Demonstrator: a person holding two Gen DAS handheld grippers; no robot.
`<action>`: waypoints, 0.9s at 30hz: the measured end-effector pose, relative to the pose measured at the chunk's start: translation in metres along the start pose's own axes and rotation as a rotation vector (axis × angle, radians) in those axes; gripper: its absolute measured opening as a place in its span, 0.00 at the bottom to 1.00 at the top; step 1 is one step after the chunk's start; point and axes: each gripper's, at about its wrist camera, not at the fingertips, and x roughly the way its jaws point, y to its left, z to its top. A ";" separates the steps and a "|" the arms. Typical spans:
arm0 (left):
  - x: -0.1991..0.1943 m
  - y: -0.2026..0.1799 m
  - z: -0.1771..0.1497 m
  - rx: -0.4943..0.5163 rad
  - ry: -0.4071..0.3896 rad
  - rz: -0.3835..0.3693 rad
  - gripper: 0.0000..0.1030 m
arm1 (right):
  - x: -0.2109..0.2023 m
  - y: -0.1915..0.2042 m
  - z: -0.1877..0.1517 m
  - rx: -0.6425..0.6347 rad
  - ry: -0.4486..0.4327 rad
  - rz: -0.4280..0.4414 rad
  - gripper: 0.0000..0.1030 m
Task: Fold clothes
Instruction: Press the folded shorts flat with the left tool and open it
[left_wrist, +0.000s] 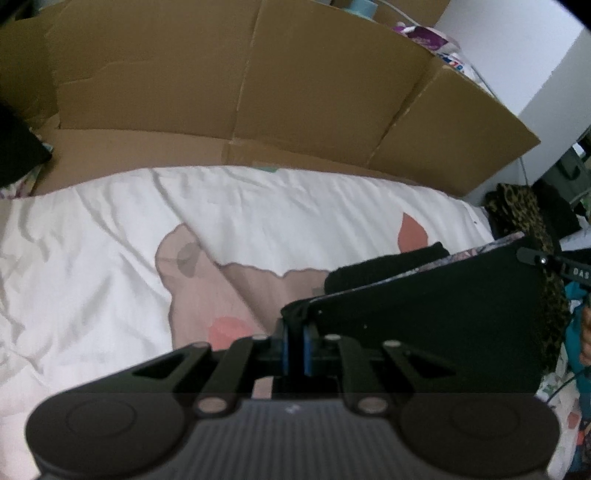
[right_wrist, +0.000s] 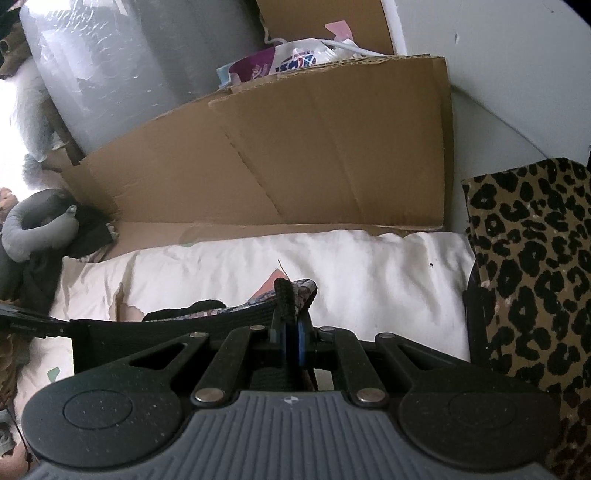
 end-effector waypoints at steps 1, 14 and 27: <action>0.002 0.001 0.001 -0.003 -0.003 -0.001 0.08 | 0.002 0.000 0.001 0.000 0.001 -0.005 0.04; 0.025 0.013 0.011 -0.010 0.008 0.013 0.07 | 0.021 0.000 0.009 -0.013 0.007 -0.025 0.04; 0.056 0.019 0.016 0.004 0.074 0.013 0.09 | 0.042 -0.002 0.008 -0.034 0.043 -0.076 0.07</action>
